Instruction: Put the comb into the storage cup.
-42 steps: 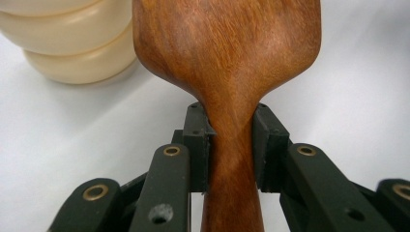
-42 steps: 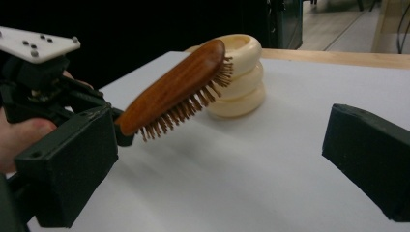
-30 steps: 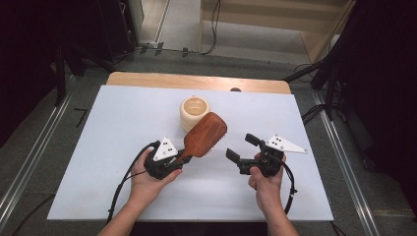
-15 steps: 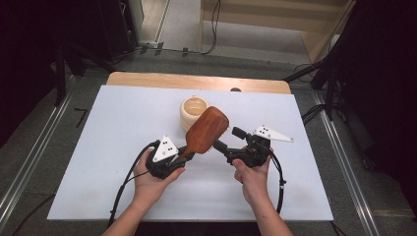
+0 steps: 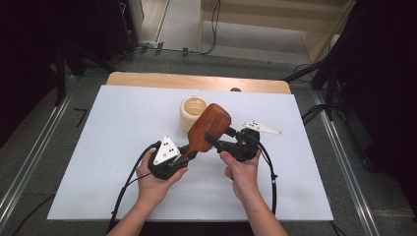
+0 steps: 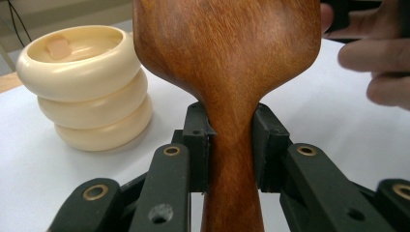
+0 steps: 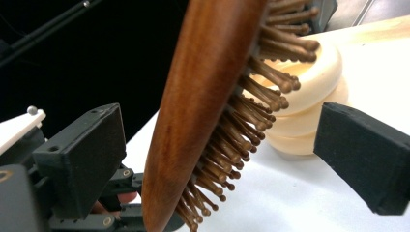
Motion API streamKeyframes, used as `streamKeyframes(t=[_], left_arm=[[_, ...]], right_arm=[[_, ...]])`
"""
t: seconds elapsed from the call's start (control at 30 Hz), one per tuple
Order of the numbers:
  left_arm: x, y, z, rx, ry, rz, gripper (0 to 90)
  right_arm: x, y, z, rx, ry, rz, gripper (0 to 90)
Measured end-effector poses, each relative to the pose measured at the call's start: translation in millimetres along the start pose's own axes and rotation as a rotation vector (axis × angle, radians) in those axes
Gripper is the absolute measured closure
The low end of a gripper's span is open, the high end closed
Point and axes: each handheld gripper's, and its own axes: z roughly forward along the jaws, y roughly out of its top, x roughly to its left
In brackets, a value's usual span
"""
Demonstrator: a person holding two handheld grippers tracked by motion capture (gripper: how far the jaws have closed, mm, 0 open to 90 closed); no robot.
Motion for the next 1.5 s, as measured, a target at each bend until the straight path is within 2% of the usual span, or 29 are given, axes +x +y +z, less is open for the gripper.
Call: streamKeyframes(t=[0.1,0.27,0.37,0.43,0.53,0.7,0.8,0.87,1.0,1.07,1.13,1.2,1.3,1.37,1.43,1.5], left_arm=[[-0.1,-0.3,0.1,-0.007,0.003,-0.002,72.3],[-2.6,-0.8,1.0,-0.017,0.009,0.004,72.2],[-4.3,-0.9,1.5,-0.026,0.015,0.007,72.3],[-4.8,-0.7,1.7,-0.028,0.011,0.012,72.3],[-6.3,-0.8,2.5,-0.027,0.013,0.014,72.3],[-7.5,-2.1,3.6,-0.039,0.018,0.017,72.3],[-6.9,-2.5,3.1,-0.047,0.022,0.014,72.3],[-7.0,-2.2,2.6,-0.046,0.023,0.022,72.3],[-6.9,-3.8,4.5,-0.043,0.027,0.027,72.1],[-4.6,-4.4,6.7,-0.034,0.006,0.012,71.9],[-4.7,-5.7,7.5,-0.033,0.006,0.01,71.7],[-2.5,-6.4,7.2,-0.032,-0.026,-0.004,70.2],[-1.0,-6.3,3.2,-0.055,-0.042,-0.024,55.7],[0.4,-5.6,0.7,-0.057,-0.053,-0.034,42.2],[1.8,-5.2,-1.4,-0.056,-0.048,-0.05,24.8],[4.9,-6.0,-4.1,-0.059,-0.069,-0.066,11.9]], right_arm=[[-1.3,0.4,4.1,-0.006,0.019,0.032,4.6],[0.8,2.1,12.2,0.004,0.043,0.052,4.8],[3.2,3.1,16.3,0.001,0.074,0.055,9.0],[5.1,3.9,17.8,-0.009,0.071,0.053,11.0],[5.3,5.2,19.5,-0.012,0.089,0.078,13.2],[5.3,5.2,21.2,-0.012,0.089,0.1,24.1],[3.0,5.5,20.1,-0.017,0.071,0.11,37.1],[0.0,6.0,20.0,-0.019,0.097,0.124,40.1],[0.0,6.1,19.4,-0.011,0.11,0.124,44.9],[1.7,5.7,19.2,-0.01,0.113,0.114,47.4],[3.5,5.1,19.5,-0.007,0.114,0.094,49.6],[3.5,4.9,19.6,-0.003,0.116,0.078,51.1],[4.4,4.3,19.4,0.0,0.103,0.037,52.2],[4.7,3.8,19.3,0.002,0.107,0.018,52.4],[6.2,3.8,18.7,-0.001,0.109,0.01,52.5],[7.9,4.0,17.6,-0.008,0.109,0.001,52.6]])
